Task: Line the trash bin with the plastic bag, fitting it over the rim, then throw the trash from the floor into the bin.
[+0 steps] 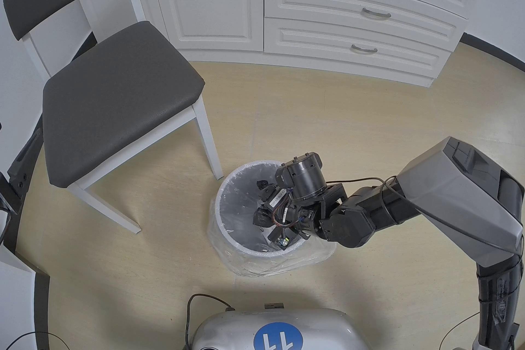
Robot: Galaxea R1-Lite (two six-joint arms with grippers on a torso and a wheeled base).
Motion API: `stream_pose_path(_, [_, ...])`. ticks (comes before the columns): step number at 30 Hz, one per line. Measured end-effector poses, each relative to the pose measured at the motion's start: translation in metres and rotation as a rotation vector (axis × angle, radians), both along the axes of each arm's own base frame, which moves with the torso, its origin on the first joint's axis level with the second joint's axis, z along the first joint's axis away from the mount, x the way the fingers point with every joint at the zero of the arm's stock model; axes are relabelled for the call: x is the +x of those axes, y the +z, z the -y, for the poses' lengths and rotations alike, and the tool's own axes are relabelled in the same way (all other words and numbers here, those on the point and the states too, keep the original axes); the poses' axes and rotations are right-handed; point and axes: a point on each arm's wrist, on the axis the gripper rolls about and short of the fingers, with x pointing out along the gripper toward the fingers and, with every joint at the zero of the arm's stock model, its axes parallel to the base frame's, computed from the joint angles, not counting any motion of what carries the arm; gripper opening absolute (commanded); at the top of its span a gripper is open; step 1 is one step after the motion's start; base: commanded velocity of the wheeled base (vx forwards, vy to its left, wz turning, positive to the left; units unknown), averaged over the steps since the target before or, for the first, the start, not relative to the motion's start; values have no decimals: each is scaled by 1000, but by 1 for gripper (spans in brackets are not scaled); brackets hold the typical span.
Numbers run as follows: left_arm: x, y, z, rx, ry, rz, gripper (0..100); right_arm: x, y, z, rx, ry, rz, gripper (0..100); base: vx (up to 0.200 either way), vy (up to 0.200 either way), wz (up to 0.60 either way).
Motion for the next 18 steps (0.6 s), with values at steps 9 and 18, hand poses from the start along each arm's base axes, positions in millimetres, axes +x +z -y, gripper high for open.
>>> stream_pose_path(9, [0, 0, 0, -6, 0, 2, 100, 0, 1, -1, 3, 2, 2, 100, 0, 0, 0])
stream_pose_path(18, [0, 1, 0, -7, 0, 3, 100, -3, 16, -2, 43, -3, 30, 100, 0, 0, 0])
